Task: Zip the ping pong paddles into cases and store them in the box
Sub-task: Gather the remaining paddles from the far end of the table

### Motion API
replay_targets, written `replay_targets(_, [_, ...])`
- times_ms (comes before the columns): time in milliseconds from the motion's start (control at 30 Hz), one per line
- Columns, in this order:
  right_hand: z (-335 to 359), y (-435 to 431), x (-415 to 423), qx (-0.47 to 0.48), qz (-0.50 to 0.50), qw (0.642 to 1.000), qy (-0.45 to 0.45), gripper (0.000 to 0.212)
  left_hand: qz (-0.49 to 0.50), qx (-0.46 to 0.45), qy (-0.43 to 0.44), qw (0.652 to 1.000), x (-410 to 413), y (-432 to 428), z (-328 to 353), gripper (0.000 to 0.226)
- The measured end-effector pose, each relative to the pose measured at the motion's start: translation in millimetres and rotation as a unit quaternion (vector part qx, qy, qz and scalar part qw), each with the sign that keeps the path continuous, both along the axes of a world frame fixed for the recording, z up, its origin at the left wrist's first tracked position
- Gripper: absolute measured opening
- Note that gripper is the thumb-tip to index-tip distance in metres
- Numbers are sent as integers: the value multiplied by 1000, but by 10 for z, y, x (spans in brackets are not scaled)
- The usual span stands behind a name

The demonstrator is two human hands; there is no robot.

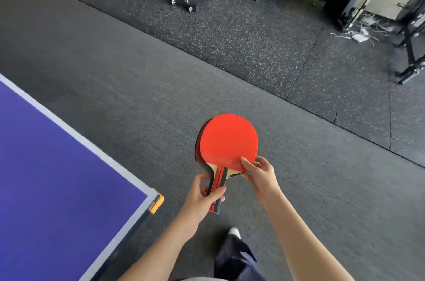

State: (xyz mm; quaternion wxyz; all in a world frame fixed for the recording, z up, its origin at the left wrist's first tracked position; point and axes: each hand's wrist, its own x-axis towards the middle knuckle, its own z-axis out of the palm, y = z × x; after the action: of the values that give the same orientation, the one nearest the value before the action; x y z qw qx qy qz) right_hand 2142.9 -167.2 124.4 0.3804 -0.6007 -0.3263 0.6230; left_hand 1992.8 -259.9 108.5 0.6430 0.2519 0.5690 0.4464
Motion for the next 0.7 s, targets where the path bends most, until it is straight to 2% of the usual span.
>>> replay_targets(267, [137,1625,-235,12,154,988,-14,31,173,12,-10,985,163,1227,176,34])
replay_targets(500, [-63,2589,-1321,-4,298,955,-6,31,317,-17,-28,948,-467,1956,-27,34])
replay_targets(700, [-265,3318,-2326,-32,364,931,-13,35,386,-23,-26,922,-1176,2559,-193,37])
